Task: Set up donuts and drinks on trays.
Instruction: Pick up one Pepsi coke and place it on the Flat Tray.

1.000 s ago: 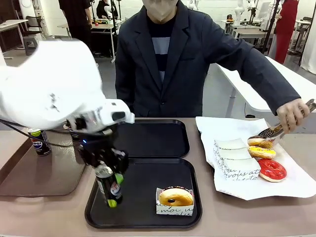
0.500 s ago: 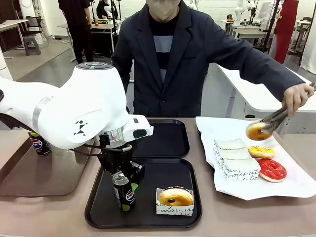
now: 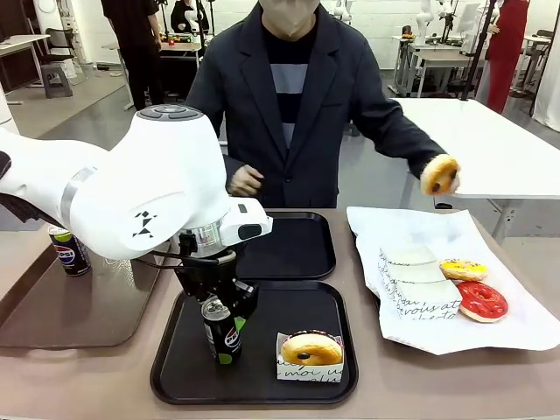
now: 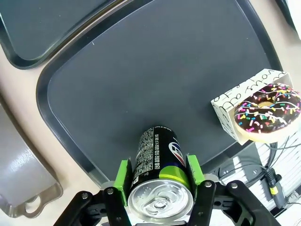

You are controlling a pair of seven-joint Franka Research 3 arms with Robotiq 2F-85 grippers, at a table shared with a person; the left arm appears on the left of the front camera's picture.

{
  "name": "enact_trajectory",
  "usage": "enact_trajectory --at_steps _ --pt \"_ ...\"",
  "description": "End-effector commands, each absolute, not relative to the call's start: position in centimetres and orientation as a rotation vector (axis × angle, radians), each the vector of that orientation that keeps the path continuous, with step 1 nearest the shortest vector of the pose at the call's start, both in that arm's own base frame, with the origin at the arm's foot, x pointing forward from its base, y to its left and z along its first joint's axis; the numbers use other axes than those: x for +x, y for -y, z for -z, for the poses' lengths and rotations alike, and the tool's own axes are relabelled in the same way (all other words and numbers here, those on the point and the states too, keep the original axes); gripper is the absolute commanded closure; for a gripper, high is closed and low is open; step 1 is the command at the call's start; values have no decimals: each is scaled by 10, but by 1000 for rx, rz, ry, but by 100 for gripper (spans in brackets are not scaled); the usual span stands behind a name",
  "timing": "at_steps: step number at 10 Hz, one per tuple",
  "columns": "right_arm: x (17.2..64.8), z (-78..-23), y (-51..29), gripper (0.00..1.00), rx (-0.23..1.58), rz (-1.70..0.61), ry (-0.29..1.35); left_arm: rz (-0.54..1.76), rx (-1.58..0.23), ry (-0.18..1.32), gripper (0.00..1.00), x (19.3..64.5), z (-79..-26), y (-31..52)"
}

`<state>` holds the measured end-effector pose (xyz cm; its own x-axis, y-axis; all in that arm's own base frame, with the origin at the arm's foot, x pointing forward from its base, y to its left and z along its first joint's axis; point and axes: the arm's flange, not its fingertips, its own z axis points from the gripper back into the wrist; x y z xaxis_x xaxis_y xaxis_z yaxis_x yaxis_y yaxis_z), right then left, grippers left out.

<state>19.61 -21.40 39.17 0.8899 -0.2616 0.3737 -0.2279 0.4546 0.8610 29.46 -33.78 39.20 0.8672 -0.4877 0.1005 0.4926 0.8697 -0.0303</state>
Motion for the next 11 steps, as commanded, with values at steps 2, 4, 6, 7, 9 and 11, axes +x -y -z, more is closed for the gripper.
enact_trajectory --at_steps 2,4,6,7,9,11 --pt "198 -393 215 0 1124 13 522 481 -31 113 9 308 -392 343" --pt "198 -393 215 0 1124 13 522 486 -52 133 0 304 -404 337" --pt "198 -393 215 0 1124 13 522 493 -63 145 10 303 -424 332" --pt "198 -393 215 0 1124 13 522 487 -59 154 1 303 -435 326" --pt "198 -393 215 0 1124 13 522 456 -64 167 0 304 -454 309" --pt "198 -393 215 0 1124 13 522 465 -8 165 0 305 -477 280"
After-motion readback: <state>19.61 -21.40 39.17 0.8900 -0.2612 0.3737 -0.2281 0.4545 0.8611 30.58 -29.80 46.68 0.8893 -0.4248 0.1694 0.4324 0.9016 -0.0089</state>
